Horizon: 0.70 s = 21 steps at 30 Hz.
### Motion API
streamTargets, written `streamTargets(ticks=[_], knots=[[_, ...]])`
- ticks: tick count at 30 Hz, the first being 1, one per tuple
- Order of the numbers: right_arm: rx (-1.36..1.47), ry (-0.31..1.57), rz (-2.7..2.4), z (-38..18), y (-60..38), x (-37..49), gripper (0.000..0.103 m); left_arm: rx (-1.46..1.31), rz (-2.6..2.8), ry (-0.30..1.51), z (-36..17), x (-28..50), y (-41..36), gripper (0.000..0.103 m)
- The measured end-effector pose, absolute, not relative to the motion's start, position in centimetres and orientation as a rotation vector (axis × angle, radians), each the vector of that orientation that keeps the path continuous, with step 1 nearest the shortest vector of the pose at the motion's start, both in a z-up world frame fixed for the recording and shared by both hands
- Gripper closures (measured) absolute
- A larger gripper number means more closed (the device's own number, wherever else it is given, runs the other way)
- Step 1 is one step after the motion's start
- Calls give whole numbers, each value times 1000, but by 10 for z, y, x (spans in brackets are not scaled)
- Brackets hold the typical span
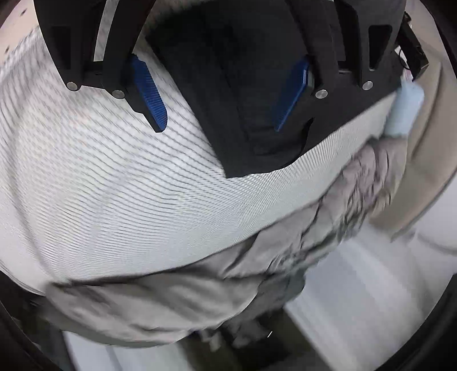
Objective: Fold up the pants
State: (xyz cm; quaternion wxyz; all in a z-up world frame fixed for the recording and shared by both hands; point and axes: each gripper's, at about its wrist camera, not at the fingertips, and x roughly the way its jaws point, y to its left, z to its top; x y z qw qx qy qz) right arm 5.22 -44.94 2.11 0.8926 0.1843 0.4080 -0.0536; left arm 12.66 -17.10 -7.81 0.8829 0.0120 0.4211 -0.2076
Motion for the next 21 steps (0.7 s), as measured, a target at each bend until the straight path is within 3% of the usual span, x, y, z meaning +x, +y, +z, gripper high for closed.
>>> streamTargets(ticks=[6,8,9,12,14,15,16,17,21], knots=[[151,1012,-49,-15,-420,163,25,33,-476,840,-85,121,-165,18],[161,1049,-49,-25,-422,174,42,27,-486,829,-86,118,-162,18],[154,1062,-37,-28,-420,180,63,19,-489,825,-87,117,-159,18],[69,985,-35,-13,-407,181,67,13,-491,829,-86,117,-156,18],[77,978,-64,-10,-408,187,66,17,-492,832,-87,116,-156,18],[78,1022,-93,-22,-411,199,60,24,-495,833,-87,115,-156,18],[58,1082,-124,-36,-413,209,43,24,-500,829,-87,114,-155,18],[32,1136,-160,-49,-414,216,37,16,-501,829,-87,114,-153,18],[49,995,-145,-15,-408,185,29,-20,-470,810,-69,104,-146,18]])
